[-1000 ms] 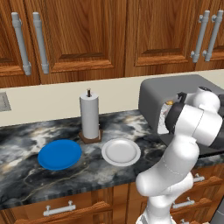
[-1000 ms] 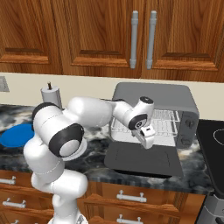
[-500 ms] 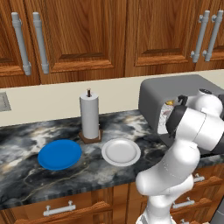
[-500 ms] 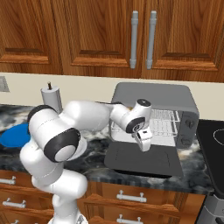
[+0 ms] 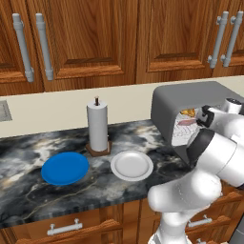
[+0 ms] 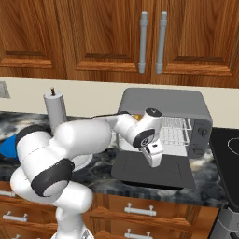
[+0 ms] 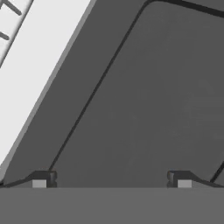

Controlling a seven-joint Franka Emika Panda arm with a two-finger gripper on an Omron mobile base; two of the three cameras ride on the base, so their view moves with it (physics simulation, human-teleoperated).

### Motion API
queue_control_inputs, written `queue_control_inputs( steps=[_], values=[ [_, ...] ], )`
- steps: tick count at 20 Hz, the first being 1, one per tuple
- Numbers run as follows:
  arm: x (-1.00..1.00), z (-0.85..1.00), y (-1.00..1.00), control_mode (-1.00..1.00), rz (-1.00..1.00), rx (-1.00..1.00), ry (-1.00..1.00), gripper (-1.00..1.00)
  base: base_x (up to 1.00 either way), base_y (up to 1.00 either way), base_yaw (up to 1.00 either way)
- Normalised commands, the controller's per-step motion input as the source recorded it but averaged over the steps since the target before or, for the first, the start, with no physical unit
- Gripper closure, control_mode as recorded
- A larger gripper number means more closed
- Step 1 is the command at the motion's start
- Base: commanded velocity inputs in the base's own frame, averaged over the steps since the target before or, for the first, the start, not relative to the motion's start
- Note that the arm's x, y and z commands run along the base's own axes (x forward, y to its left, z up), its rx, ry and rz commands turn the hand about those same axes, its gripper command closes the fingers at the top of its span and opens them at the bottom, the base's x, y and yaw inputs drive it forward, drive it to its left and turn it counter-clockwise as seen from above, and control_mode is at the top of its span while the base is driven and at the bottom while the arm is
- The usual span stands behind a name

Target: Open the toaster oven door. Place the bread on the top rack in the toaster oven and place the steak on the bottom rack.

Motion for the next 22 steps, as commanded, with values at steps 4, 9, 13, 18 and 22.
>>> queue_control_inputs(
  steps=[4,9,13,18,22],
  values=[
    [-0.38,0.27,0.26,-1.0,0.15,0.0,0.0,-1.0,0.0,0.0,0.0],
    [-0.31,0.32,0.39,-1.0,0.25,-0.08,0.0,-1.0,0.0,0.0,0.0],
    [-0.31,0.31,0.43,-1.0,0.44,-0.16,-0.01,-1.0,0.0,0.0,0.0],
    [-0.39,0.26,0.44,-1.0,0.3,-0.14,-0.25,-1.0,0.0,0.0,0.0],
    [-0.38,0.19,0.47,-1.0,0.23,-0.14,-0.31,-1.0,0.0,0.0,0.0]
  ],
)
